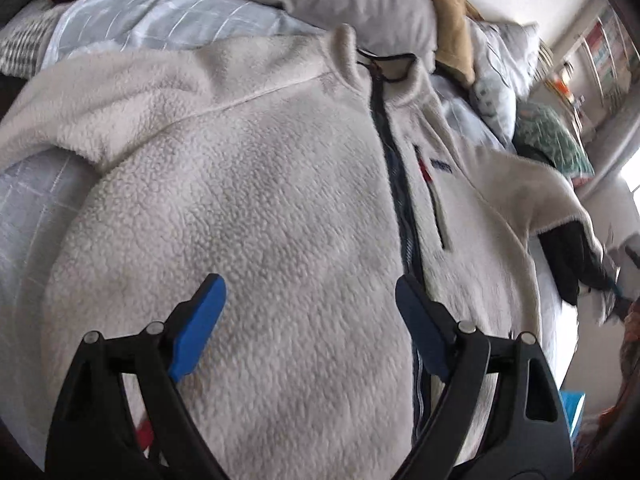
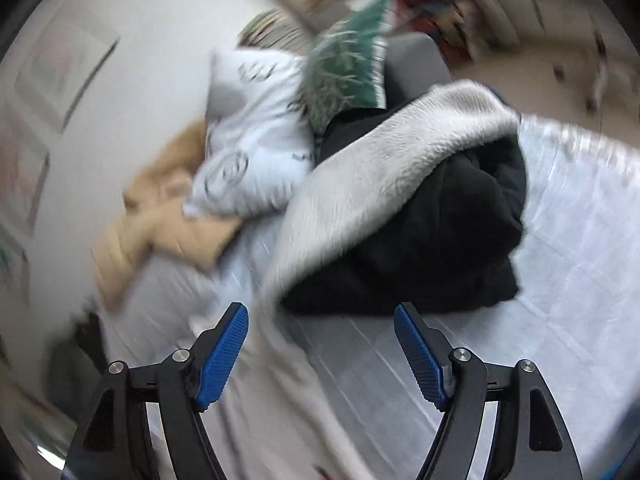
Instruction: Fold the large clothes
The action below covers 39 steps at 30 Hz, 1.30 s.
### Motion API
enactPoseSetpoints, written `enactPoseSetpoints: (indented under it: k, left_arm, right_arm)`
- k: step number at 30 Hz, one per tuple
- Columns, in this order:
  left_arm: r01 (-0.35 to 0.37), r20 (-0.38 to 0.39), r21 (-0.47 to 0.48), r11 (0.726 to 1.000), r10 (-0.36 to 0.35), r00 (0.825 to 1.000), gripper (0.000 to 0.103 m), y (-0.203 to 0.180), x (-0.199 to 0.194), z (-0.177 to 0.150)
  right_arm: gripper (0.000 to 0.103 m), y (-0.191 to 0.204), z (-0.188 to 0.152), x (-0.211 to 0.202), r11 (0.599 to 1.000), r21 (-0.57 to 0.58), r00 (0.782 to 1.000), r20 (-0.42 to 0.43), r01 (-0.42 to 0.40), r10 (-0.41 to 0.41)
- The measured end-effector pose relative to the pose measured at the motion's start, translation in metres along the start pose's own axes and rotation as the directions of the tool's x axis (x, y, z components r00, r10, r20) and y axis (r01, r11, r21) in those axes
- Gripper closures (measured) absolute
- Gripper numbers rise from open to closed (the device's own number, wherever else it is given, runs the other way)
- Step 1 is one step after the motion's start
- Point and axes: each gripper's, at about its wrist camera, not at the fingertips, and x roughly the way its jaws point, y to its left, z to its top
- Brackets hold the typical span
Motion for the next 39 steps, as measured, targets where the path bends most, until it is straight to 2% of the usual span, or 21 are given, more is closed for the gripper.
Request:
enactPoseSetpoints:
  k: [3,7,10,11,12,13,14,15,19,22,24,28,30,35,36,39]
  left_arm:
    - [0.002,0.007,-0.031,1.0,-0.002,1.0,0.016,0.007,0.006,0.006]
    - [-0.015,0.014,-0.036,0.999,0.016,1.0,0.016,0.01,0.009,0.009]
    - [-0.009,0.01,-0.022,1.0,0.009,1.0,0.016,0.008,0.012,0.011]
    - [-0.01,0.01,-0.019,1.0,0.01,1.0,0.016,0.007,0.013,0.011]
    - [-0.012,0.011,-0.015,1.0,0.012,1.0,0.016,0.007,0.013,0.012]
    - [-0.015,0.011,-0.009,1.0,0.015,1.0,0.016,0.006,0.013,0.012]
    - [-0.019,0.016,-0.003,1.0,0.019,1.0,0.016,0.005,0.012,0.013]
    - [-0.021,0.021,0.0,1.0,0.021,1.0,0.016,0.005,0.011,0.013]
    - [-0.026,0.05,0.01,1.0,0.025,0.998,0.016,0.006,0.003,0.017]
    - [-0.023,0.071,0.014,1.0,0.022,0.997,0.016,0.009,-0.005,0.02]
    - [-0.016,0.082,0.009,1.0,0.015,0.997,0.016,0.011,-0.009,0.022]
    - [0.008,0.096,-0.025,1.0,-0.005,0.995,0.016,0.019,-0.018,0.026]
    - [0.021,0.1,-0.043,0.999,-0.017,0.995,0.016,0.022,-0.021,0.027]
    - [0.044,0.118,-0.083,0.996,-0.034,0.992,0.016,0.034,-0.029,0.032]
    - [0.048,0.12,-0.091,0.995,-0.037,0.992,0.016,0.035,-0.03,0.033]
    - [0.063,0.124,-0.118,0.991,-0.048,0.991,0.016,0.04,-0.032,0.036]
  right_arm:
    - [0.026,-0.019,0.02,0.022,0.993,0.111,0.999,0.025,-0.039,0.036]
    - [0.026,-0.028,0.04,0.055,0.985,0.172,0.999,0.037,-0.018,0.012]
    - [0.028,-0.025,0.052,0.072,0.985,0.169,0.997,0.054,0.043,-0.053]
    - [0.03,-0.022,0.056,0.077,0.982,0.168,0.993,0.066,0.084,-0.097]
    - [0.039,-0.022,0.055,0.078,0.98,0.168,0.99,0.07,0.107,-0.121]
    - [0.061,-0.018,0.056,0.081,0.974,0.169,0.984,0.075,0.149,-0.163]
    - [0.077,-0.013,0.056,0.083,0.967,0.169,0.976,0.074,0.189,-0.203]
    - [0.087,-0.01,0.056,0.084,0.967,0.166,0.975,0.075,0.194,-0.209]
    - [0.091,0.034,0.053,0.065,0.979,0.027,0.959,0.197,0.201,-0.202]
    - [0.092,0.079,0.05,0.047,0.985,-0.1,0.964,0.242,0.139,-0.111]
    - [0.092,0.113,0.043,0.038,0.974,-0.195,0.966,0.25,0.112,-0.061]
    - [0.092,0.195,0.013,0.031,0.903,-0.421,0.973,0.231,0.083,0.019]
    - [0.092,0.239,-0.014,0.034,0.841,-0.536,0.978,0.206,0.077,0.042]
    - [0.092,0.322,-0.104,0.062,0.656,-0.753,0.991,0.119,0.051,0.06]
    - [0.092,0.337,-0.133,0.075,0.6,-0.799,0.995,0.091,0.043,0.049]
    - [0.091,0.361,-0.2,0.117,0.477,-0.879,1.0,0.023,0.023,-0.006]
